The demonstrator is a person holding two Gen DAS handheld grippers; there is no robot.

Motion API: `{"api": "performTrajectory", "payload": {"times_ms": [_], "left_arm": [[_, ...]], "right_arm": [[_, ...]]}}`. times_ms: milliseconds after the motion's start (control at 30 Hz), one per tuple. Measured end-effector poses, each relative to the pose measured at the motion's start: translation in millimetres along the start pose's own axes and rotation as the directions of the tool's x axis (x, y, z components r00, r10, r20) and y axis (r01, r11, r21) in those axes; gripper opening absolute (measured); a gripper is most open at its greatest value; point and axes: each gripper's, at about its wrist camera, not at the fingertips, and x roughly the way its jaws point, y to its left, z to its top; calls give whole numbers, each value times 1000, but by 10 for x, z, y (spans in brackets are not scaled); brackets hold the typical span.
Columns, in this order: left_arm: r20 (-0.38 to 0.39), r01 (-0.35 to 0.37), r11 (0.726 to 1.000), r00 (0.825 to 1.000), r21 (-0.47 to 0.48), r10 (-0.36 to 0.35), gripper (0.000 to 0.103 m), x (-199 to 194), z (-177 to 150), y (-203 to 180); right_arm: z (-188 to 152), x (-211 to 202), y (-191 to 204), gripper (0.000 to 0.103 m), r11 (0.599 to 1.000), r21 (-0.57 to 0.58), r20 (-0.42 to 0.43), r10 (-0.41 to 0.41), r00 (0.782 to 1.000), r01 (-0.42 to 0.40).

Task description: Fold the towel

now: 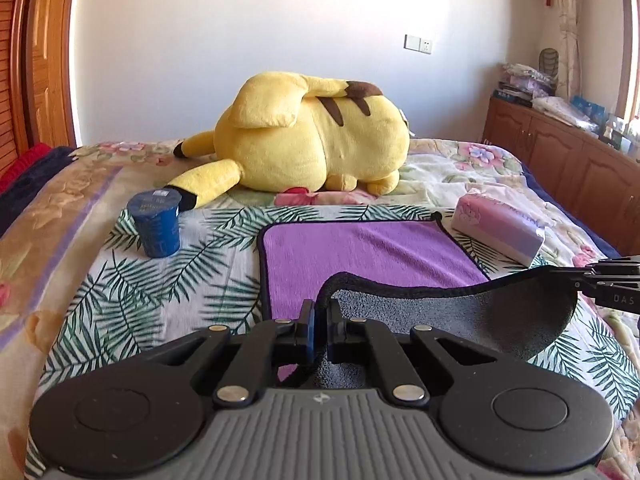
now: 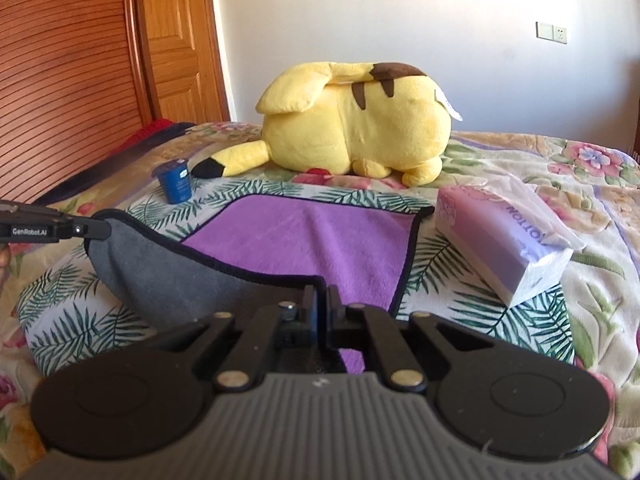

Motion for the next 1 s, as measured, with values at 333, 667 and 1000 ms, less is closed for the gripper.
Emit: {"api": "performTrajectory", "payload": {"times_ms": [333, 667, 1000], "left_arm": [[18, 13, 999, 1000, 32, -14, 0, 62, 154, -27], [47, 17, 998, 999, 58, -20, 0, 91, 327, -36], [67, 10, 995, 998, 102, -17, 0, 71, 544, -21]], "right_arm": [[102, 19, 3, 5, 1000, -29, 38, -5, 999, 6], [280, 35, 45, 5, 996, -84, 64, -30, 998, 35], [472, 92, 44, 4, 990, -125, 63, -64, 996, 72]]}}
